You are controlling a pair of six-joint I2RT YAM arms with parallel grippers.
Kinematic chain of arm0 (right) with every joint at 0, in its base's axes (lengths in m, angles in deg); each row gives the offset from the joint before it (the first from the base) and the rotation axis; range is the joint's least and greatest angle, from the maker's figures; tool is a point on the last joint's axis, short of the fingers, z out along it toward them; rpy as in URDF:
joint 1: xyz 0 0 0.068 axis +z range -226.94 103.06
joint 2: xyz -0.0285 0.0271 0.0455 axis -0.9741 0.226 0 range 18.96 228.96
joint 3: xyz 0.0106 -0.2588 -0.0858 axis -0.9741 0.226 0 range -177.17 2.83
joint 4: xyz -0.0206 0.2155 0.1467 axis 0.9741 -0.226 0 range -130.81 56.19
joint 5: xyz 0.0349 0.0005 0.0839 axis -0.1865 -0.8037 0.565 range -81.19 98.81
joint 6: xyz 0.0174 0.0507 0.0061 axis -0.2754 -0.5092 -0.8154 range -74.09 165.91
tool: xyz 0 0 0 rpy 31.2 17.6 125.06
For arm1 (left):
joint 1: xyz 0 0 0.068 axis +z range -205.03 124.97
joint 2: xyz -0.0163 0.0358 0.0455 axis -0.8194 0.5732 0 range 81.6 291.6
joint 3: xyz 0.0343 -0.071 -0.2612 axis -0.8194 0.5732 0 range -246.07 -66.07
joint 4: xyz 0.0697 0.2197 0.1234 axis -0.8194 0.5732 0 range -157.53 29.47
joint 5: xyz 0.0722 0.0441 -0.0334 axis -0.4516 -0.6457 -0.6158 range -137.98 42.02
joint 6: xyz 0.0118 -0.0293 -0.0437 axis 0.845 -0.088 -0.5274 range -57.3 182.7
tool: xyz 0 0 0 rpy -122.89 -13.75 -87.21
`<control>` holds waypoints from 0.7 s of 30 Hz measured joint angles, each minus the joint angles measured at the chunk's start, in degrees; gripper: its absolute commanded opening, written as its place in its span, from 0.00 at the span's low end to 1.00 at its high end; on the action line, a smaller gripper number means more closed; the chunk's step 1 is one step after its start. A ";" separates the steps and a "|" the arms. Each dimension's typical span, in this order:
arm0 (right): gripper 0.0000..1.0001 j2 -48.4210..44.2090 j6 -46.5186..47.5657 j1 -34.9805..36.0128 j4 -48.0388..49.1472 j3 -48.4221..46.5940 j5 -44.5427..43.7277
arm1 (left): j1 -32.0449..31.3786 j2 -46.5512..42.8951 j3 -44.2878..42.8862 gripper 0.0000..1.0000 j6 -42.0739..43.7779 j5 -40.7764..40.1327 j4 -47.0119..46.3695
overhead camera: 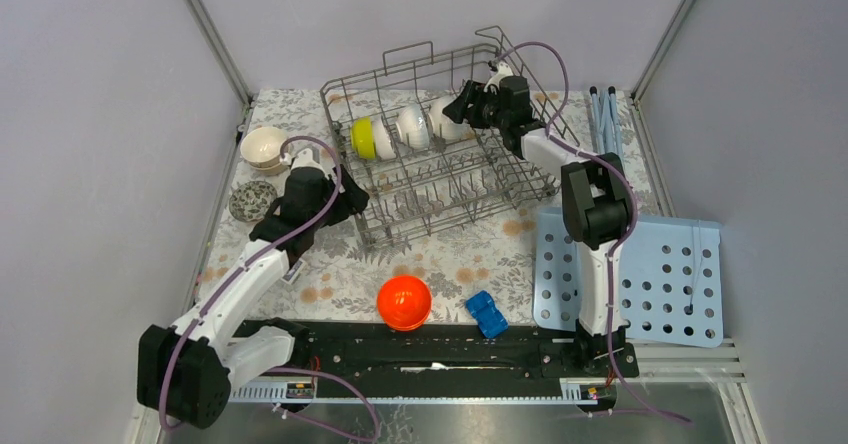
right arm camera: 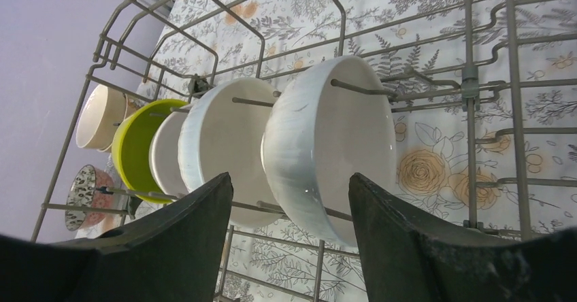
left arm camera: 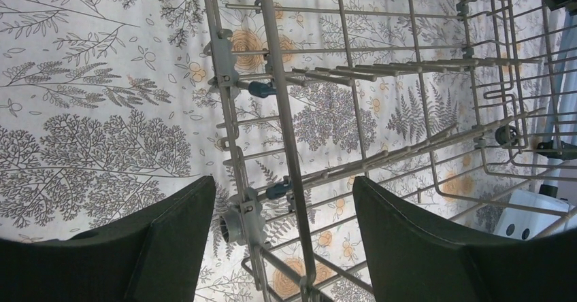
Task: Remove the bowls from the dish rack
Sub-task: Pick up the bowl from the dish rack.
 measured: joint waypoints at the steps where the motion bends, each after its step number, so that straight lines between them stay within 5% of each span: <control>1: 0.68 0.39 -0.28 -0.09 0.04 -0.20 0.44 | 0.00 0.81 -0.39 0.77 -0.04 0.00 -0.09; 21: 0.44 6.38 -7.65 -1.62 0.09 -7.52 10.40 | 0.00 9.22 -1.97 0.74 -1.95 -1.84 -0.35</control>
